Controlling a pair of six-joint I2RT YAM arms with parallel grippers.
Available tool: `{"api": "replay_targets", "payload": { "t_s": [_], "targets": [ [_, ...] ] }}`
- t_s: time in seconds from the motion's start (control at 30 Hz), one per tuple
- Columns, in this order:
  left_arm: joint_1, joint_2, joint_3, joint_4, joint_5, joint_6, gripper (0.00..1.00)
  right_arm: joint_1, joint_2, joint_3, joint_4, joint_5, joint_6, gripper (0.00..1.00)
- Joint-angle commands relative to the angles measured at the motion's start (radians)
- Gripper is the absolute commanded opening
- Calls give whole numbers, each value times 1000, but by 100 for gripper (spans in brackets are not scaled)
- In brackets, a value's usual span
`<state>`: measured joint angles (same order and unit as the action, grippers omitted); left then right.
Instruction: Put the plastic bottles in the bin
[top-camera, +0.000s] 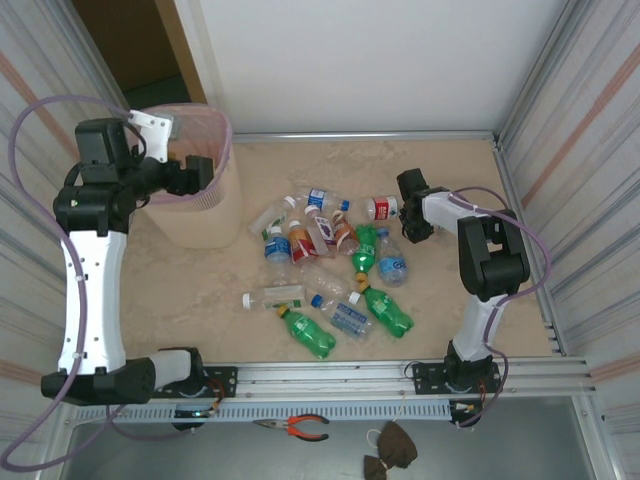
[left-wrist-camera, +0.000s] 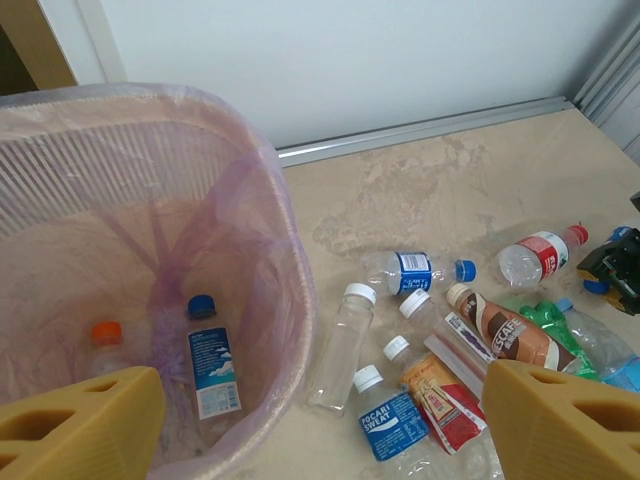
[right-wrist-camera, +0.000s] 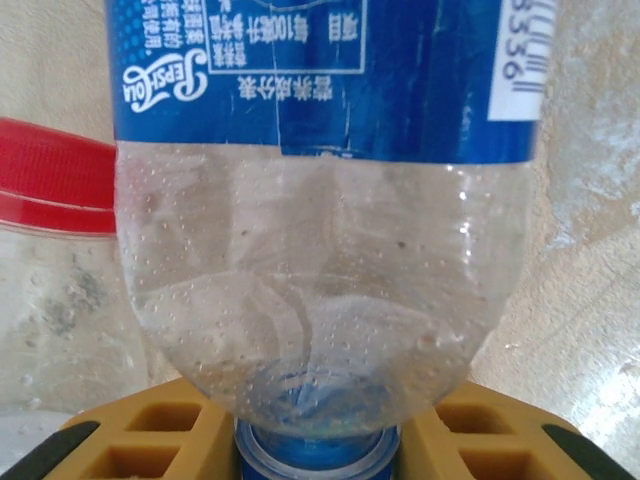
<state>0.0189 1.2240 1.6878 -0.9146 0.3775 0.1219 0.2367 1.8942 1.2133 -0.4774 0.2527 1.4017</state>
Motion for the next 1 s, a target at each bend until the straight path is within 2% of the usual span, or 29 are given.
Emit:
{"api": "replay_targets", "payload": {
  "t_s": [0.0,0.27,0.37,0.43,0.5,0.6,0.8,0.87,0.97],
  "targets": [
    [1,-36,-9,9,18,-11,83,11,-17,-25,-6,69,-12,32],
    [2,-87,-62,94,92,-35,82,15,-166,-95,-18,97,-91,25],
    [2,-119,-103,173,142,-75,82,20,-257,-128,-8,110,-206,23],
    [2,-138,-135,226,185,-108,81,22,-332,-161,47,74,-360,24],
    [1,-155,-172,292,234,-138,81,26,-422,-202,127,-2,-539,19],
    [1,-168,-212,370,295,-195,80,28,-540,-234,167,-109,-718,16],
    [-5,-197,-313,591,407,-353,78,38,-740,-253,218,-380,-980,16],
    [-29,-202,-329,636,391,-386,77,54,-793,-261,243,-438,-1043,16],
    [-112,-191,-306,602,297,-388,76,78,-847,-267,297,-519,-1114,12]
  ]
}}
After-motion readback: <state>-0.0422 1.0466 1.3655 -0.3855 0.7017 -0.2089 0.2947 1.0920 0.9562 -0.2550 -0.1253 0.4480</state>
